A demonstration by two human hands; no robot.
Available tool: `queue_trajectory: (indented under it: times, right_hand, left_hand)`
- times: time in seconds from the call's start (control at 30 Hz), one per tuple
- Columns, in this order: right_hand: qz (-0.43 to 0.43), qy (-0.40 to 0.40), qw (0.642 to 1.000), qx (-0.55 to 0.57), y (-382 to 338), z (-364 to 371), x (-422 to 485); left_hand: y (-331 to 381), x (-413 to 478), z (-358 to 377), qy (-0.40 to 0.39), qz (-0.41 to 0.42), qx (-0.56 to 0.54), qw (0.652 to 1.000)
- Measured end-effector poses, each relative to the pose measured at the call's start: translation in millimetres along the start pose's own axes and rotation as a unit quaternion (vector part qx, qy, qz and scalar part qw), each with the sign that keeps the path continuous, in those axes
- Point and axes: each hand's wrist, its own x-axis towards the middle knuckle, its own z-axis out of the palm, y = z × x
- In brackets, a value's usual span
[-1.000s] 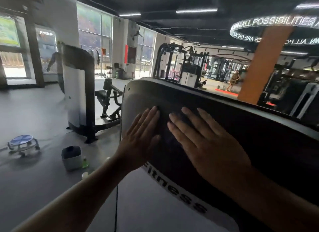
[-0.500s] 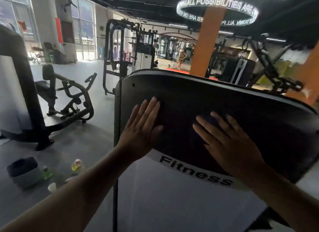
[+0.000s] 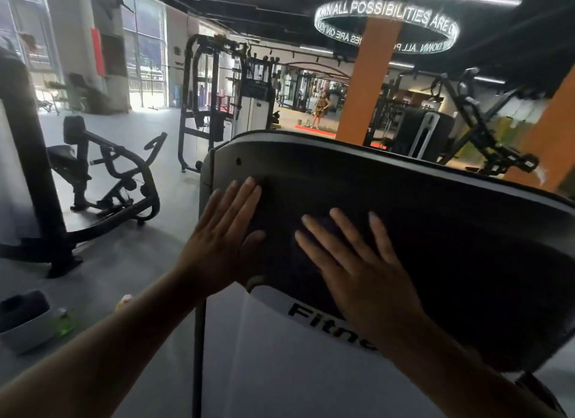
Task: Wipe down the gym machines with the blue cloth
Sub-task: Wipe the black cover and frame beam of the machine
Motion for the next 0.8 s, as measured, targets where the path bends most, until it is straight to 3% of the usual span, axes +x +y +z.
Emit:
queue_trajectory:
  times: [0.1, 0.2, 0.33, 0.4, 0.57, 0.63, 0.8]
  right_hand:
    - [0.142, 0.085, 0.986, -0.008, 44, -17, -18]
    - [0.243, 0.111, 0.964, 0.017, 24, -14, 0]
    - [0.146, 0.053, 0.988, 0.004, -25, 0, 53]
    - [0.138, 0.053, 0.989, -0.016, -24, -3, 68]
    - [0.329, 0.100, 0.939, -0.018, -24, -16, 88]
    - [0.356, 0.106, 0.928, -0.034, -45, -9, 109]
    - [0.240, -0.005, 0.966, -0.092, -98, 22, 174]
  left_hand:
    - [-4, 12, -8, 0.030, -0.027, -0.016, 0.999]
    - [-9, 24, -8, 0.011, -0.013, -0.040, 0.999]
    - [-23, 38, -2, 0.010, 0.020, -0.082, 0.996]
    - [-35, 39, 2, 0.013, 0.021, -0.098, 0.995]
    - [-85, 30, 8, -0.016, -0.011, -0.164, 0.986]
    - [-109, 31, 10, -0.046, -0.023, -0.202, 0.978]
    - [-147, 29, 21, -0.057, 0.044, -0.235, 0.969]
